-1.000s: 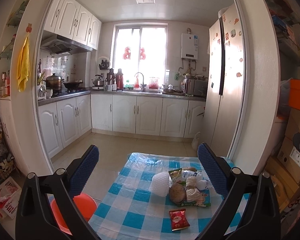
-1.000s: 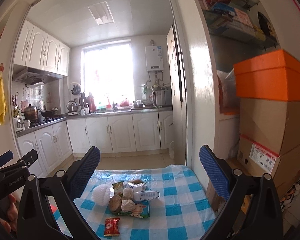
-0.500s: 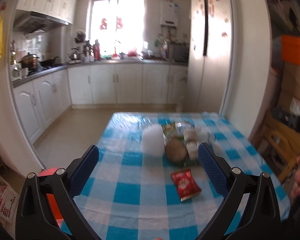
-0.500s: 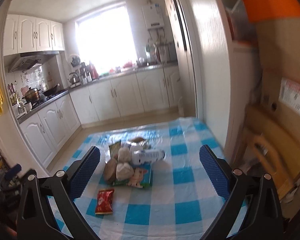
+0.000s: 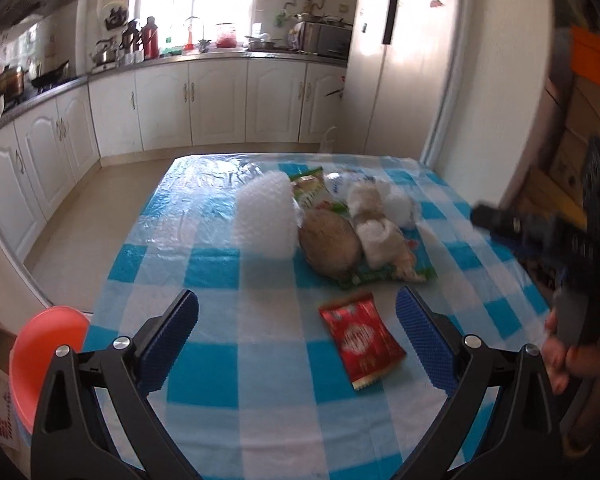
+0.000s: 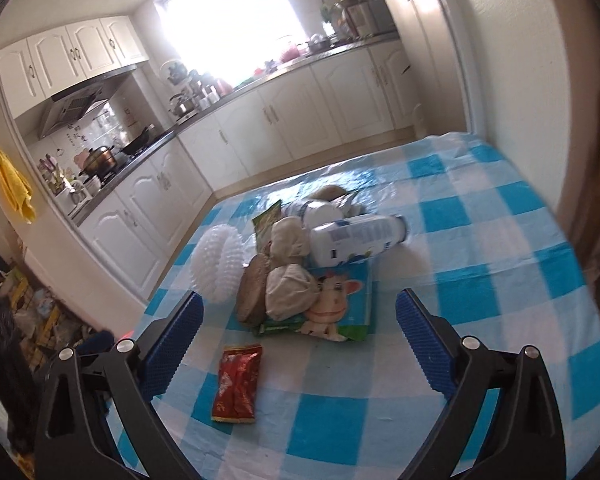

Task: Collect trash
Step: 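Grasp the red snack wrapper with the left tool while the right tool grasps the white bottle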

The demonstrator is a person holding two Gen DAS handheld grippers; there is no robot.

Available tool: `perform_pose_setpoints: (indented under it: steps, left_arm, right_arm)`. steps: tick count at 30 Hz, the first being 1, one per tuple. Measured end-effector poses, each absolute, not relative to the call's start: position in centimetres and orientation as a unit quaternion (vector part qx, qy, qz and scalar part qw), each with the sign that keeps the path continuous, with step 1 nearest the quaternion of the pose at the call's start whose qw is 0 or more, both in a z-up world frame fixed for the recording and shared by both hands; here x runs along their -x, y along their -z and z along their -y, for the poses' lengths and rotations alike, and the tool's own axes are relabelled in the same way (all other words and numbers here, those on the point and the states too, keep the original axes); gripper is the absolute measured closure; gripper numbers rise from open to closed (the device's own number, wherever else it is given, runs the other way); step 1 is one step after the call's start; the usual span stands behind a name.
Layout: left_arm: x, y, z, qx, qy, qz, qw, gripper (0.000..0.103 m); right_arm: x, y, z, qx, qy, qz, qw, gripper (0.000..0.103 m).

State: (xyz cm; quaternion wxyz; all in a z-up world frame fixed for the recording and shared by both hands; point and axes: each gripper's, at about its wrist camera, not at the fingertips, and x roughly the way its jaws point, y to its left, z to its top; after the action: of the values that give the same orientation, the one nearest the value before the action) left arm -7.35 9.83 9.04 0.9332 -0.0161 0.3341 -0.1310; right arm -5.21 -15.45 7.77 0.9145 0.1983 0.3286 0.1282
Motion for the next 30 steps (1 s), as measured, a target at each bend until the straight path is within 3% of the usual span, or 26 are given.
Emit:
perform_pose_setpoints:
  steps: [2, 3, 4, 9, 18, 28, 29, 30]
  left_arm:
    - [5.2, -9.2, -10.3, 0.030, 0.133, -0.341, 0.930, 0.004]
    - [4.2, -9.1, -10.4, 0.033, 0.129, -0.348, 0.928, 0.004]
    - [3.3, -8.9, -10.6, 0.038, 0.125, -0.353, 0.927, 0.004]
    - [0.8, -7.9, -10.5, 0.059, 0.123, -0.371, 0.918, 0.004]
    - [4.4, -4.4, -8.5, 0.053, 0.167, -0.423, 0.889, 0.004]
    - [6.5, -2.8, -4.0, -0.032, 0.158, -0.415, 0.896, 0.006]
    - [6.4, -2.9, -3.7, -0.039, 0.161, -0.414, 0.895, 0.009]
    - [6.2, -2.8, -3.3, -0.046, 0.164, -0.414, 0.894, 0.017]
  right_arm:
    - [4.3, -7.5, 14.9, -0.207, -0.144, -0.336, 0.908, 0.017]
    - [3.7, -7.3, 14.6, -0.208, -0.149, -0.341, 0.905, 0.029]
    - [3.2, -7.1, 14.4, -0.210, -0.153, -0.346, 0.902, 0.031]
    - [1.8, -6.3, 15.2, -0.214, -0.144, -0.353, 0.899, 0.031]
    - [-2.6, -4.2, 19.5, -0.255, -0.111, -0.385, 0.880, 0.012]
    - [-5.4, -2.0, 21.3, -0.385, -0.129, -0.403, 0.820, 0.013]
    - [-5.4, -2.0, 21.4, -0.392, -0.125, -0.402, 0.818, 0.015]
    - [-5.5, -1.9, 21.6, -0.405, -0.127, -0.399, 0.813, 0.024]
